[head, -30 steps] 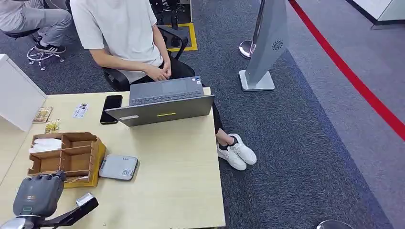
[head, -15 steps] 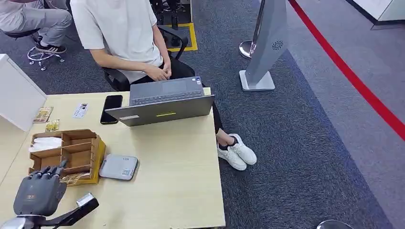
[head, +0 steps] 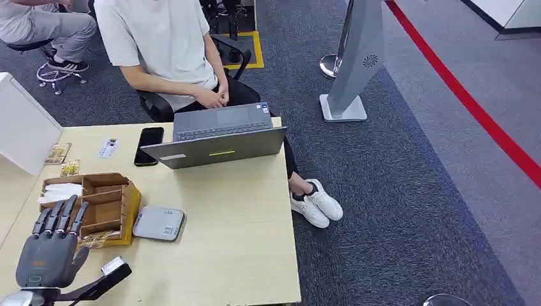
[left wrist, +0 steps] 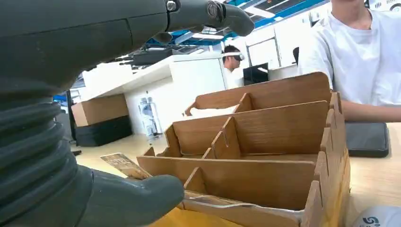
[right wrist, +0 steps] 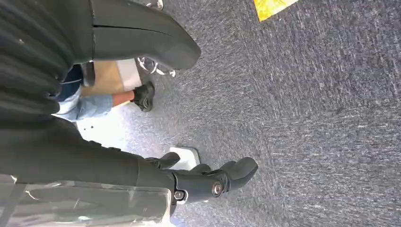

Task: Pass the card to the sensor for recognition and then transmit it.

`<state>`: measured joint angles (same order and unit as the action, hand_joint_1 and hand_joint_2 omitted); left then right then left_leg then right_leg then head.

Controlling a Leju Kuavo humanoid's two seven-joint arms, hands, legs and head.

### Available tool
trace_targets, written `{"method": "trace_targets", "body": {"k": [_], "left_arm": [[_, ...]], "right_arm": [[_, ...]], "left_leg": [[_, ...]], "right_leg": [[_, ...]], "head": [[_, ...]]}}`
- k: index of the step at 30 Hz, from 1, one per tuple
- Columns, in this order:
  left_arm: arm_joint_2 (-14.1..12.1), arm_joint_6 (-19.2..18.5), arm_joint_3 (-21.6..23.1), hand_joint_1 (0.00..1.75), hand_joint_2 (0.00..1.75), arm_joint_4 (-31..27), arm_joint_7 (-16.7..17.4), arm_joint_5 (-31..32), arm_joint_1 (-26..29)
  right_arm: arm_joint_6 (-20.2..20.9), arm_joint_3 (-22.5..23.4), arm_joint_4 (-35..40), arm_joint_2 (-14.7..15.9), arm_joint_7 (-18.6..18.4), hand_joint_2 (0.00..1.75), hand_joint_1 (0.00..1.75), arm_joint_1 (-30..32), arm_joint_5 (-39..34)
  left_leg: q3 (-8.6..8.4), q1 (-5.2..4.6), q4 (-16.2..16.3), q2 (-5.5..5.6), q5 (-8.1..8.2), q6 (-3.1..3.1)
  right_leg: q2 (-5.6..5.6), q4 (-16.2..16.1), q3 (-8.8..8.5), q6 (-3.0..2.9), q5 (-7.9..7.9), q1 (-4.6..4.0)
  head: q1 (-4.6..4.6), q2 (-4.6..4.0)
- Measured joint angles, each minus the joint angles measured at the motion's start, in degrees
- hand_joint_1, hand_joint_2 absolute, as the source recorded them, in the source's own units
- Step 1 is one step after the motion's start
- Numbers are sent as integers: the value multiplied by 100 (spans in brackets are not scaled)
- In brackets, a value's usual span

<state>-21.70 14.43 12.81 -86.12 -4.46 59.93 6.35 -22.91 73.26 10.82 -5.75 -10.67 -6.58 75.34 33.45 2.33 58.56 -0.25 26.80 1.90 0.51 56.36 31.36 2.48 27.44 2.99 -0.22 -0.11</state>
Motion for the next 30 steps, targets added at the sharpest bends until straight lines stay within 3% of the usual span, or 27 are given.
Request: {"method": "trace_targets", "body": {"k": [14,21,30], "left_arm": [[7,61,-57,0,175,0,-2,35,187],[68,848,-101,0,175,-328,136,628,457],[109,925,-101,0,175,-798,234,750,732]], "right_arm": [[9,-2,0,0,2,175,0,1,-2],[-2,-2,0,0,-2,175,0,2,-120],[-4,-2,0,0,-4,175,0,3,-131]], "left_leg": [[4,1,0,0,0,0],[5,0,0,-1,1,0],[4,1,0,-1,1,0]], "right_leg": [[0,0,4,0,0,0],[1,0,7,-1,2,0],[0,0,7,1,4,-1]], "head": [[0,0],[-2,0],[-2,0]]}}
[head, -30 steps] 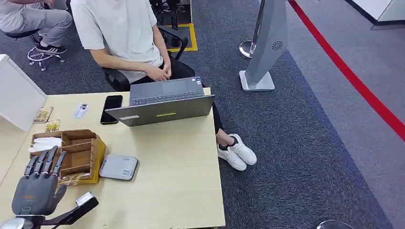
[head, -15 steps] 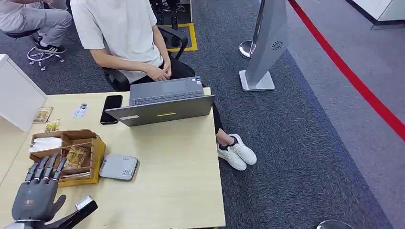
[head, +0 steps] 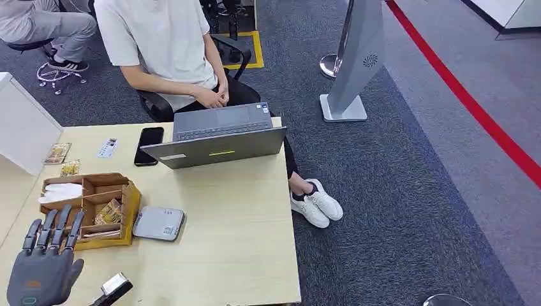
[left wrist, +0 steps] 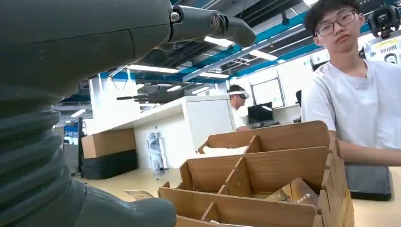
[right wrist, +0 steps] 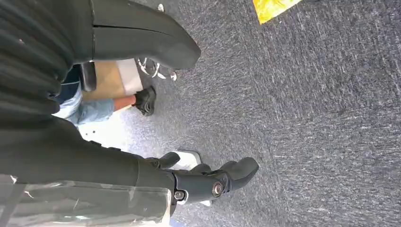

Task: Pass the card to the sensor for recognition and then transmit it.

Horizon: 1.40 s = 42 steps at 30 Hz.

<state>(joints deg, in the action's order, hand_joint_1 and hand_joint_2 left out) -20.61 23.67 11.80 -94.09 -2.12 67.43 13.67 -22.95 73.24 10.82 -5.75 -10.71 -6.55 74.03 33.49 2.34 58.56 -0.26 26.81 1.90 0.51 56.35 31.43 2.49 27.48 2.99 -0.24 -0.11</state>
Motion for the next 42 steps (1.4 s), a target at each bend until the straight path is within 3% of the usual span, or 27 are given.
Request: {"method": "trace_targets", "body": {"k": [5,13,20,32,42], "left_arm": [[0,-9,-4,0,175,-31,77,-13,23],[-74,-533,-336,0,175,37,483,-11,-6],[-20,-623,-741,0,175,701,483,0,-363],[210,-540,-922,0,175,1648,376,157,-933],[319,-535,-973,0,175,1917,372,160,-1062]], "right_arm": [[2,0,0,0,-2,175,0,0,-7],[20,-35,0,0,-66,175,0,0,17],[42,-173,0,0,-81,175,0,-1,37],[109,-341,0,0,-81,175,0,0,112],[111,-422,0,4,-81,175,0,1,107]], "left_leg": [[0,0,0,0,0,0],[0,0,0,0,0,0],[0,0,0,0,-1,0],[0,0,0,1,-1,0],[0,0,0,0,0,0]], "right_leg": [[0,0,-1,0,0,0],[0,0,0,0,0,0],[0,0,-1,0,0,0],[0,0,-1,0,-1,0],[0,0,0,0,0,0]], "head": [[0,0],[-2,0],[2,0],[0,0],[0,0]]}}
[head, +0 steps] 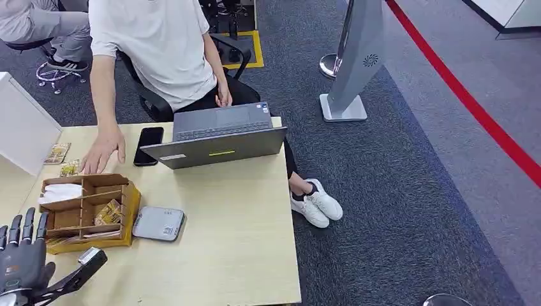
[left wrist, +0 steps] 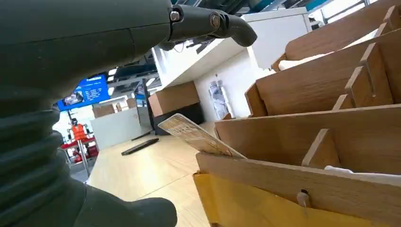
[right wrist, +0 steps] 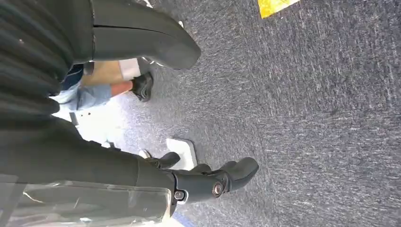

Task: Pass the card to the sensor for recognition and then transmit it.

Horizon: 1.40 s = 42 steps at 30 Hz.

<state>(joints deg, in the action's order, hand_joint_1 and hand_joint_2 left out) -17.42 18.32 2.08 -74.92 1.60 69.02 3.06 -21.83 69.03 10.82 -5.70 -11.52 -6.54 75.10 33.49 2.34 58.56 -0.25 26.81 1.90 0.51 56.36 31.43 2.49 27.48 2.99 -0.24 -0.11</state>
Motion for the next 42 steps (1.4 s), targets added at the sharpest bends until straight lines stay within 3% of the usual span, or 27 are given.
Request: {"method": "trace_targets", "body": {"k": [12,13,23,42], "left_arm": [[206,245,-15,0,175,514,-131,144,-325],[233,256,-15,175,175,546,-133,164,-333],[352,457,-15,175,175,765,-418,-48,-386],[372,411,-17,175,175,774,-492,-179,-383]], "right_arm": [[17,-55,0,0,0,175,0,-1,26],[17,-55,0,0,0,175,0,-1,26],[17,-74,0,0,0,175,0,-1,33],[24,-101,0,0,2,175,0,2,35]], "left_leg": [[-1,0,0,0,0,0],[-1,0,0,0,0,0],[0,0,0,0,0,0],[-2,0,0,5,0,0]], "right_leg": [[0,0,-1,0,-1,0],[1,0,-1,-1,-2,0],[1,0,0,-1,0,0],[-4,0,-7,0,0,0]], "head": [[2,0],[2,0],[0,0],[0,0]]}}
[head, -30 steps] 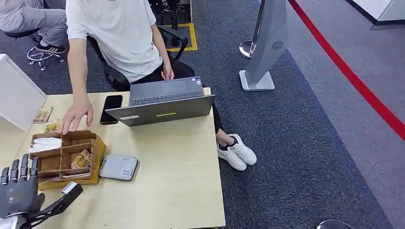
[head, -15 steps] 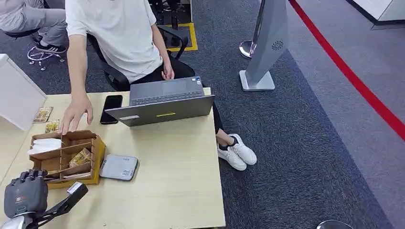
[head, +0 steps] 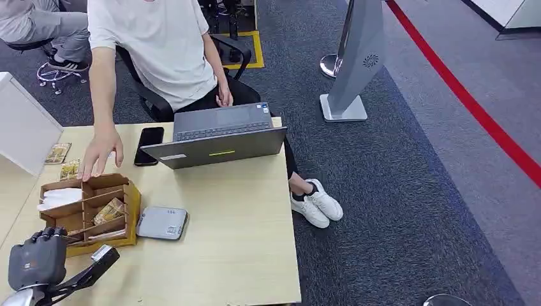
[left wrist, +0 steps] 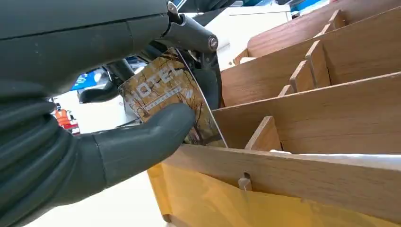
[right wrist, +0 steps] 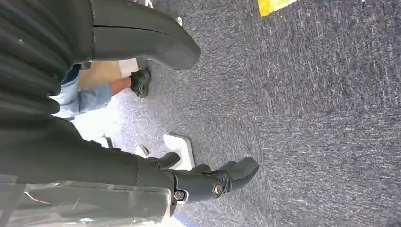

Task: Pass the card to the sensor for recognition and then transmit it.

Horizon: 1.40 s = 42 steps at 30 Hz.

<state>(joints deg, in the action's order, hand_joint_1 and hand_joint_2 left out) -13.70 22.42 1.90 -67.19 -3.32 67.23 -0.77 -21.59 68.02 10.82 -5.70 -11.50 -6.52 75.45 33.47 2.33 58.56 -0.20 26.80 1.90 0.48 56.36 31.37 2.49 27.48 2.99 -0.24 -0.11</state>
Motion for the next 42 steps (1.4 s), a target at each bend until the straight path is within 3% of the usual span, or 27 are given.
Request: {"method": "trace_targets", "body": {"k": [21,33,42], "left_arm": [[68,197,-2,175,175,-129,-107,-37,120],[151,321,55,175,175,-1877,-118,164,918],[140,321,87,175,175,-2352,-118,157,1110]], "right_arm": [[-2,-9,0,0,-2,175,0,1,-4],[-26,-7,0,0,-20,175,0,25,-184],[-24,-7,0,0,-20,175,0,28,-216]], "left_leg": [[0,0,0,-1,0,0],[5,0,1,-6,5,3],[5,2,0,-6,3,3]], "right_leg": [[1,0,1,0,0,0],[6,-1,14,-1,2,0],[5,0,10,-1,2,-1]], "head": [[0,0],[0,0],[0,0]]}}
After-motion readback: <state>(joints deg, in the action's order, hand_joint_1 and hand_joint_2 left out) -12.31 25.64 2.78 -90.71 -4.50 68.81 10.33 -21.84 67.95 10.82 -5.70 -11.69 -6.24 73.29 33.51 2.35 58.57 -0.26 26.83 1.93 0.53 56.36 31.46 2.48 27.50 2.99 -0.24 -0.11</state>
